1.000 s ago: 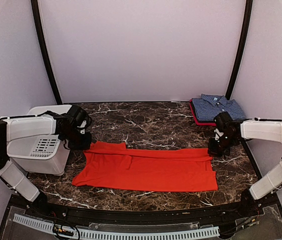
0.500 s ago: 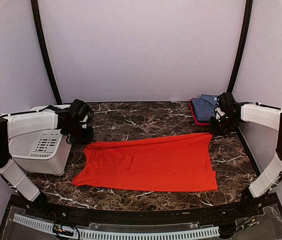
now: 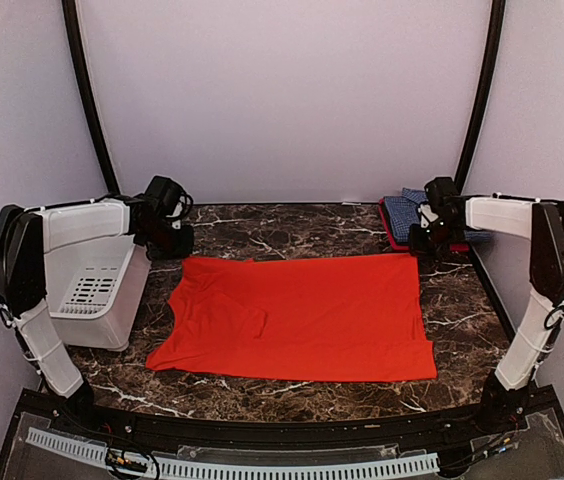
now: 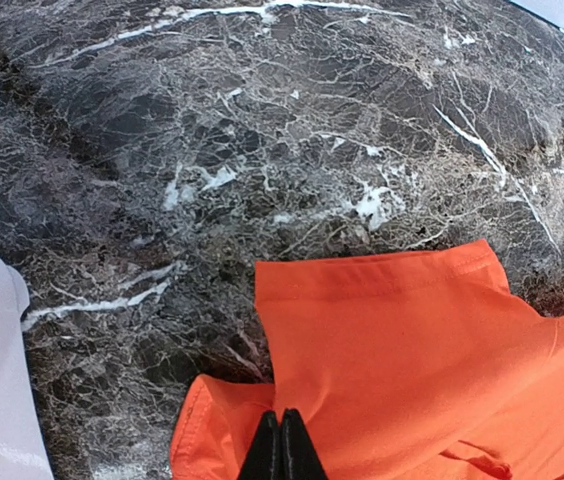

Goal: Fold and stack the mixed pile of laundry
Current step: Fold the 1/3-folded T-shirt at the center of the board.

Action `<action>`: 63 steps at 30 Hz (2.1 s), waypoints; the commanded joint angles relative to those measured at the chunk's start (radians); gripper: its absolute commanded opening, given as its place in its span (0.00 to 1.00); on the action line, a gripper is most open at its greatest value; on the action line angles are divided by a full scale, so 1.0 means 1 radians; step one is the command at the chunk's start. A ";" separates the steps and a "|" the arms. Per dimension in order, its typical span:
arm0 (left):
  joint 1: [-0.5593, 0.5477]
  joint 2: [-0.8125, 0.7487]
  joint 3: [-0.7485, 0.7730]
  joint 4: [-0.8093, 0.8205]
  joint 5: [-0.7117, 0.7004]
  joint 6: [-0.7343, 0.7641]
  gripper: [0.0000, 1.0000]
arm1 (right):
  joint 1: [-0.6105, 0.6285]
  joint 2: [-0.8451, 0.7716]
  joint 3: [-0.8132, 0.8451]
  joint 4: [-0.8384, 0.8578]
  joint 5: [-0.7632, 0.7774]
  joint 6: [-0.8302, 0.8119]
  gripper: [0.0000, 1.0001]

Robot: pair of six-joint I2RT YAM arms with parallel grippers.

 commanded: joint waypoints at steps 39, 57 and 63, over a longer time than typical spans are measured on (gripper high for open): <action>-0.068 -0.173 -0.403 -0.063 0.029 -0.098 0.00 | -0.008 -0.093 -0.308 -0.008 -0.043 0.035 0.00; -0.074 -0.280 -0.216 -0.120 0.079 -0.037 0.38 | 0.010 -0.226 -0.203 -0.064 -0.122 0.000 0.42; -0.080 -0.178 -0.142 -0.079 0.165 0.001 0.38 | 0.058 -0.117 -0.124 -0.084 -0.142 -0.050 0.37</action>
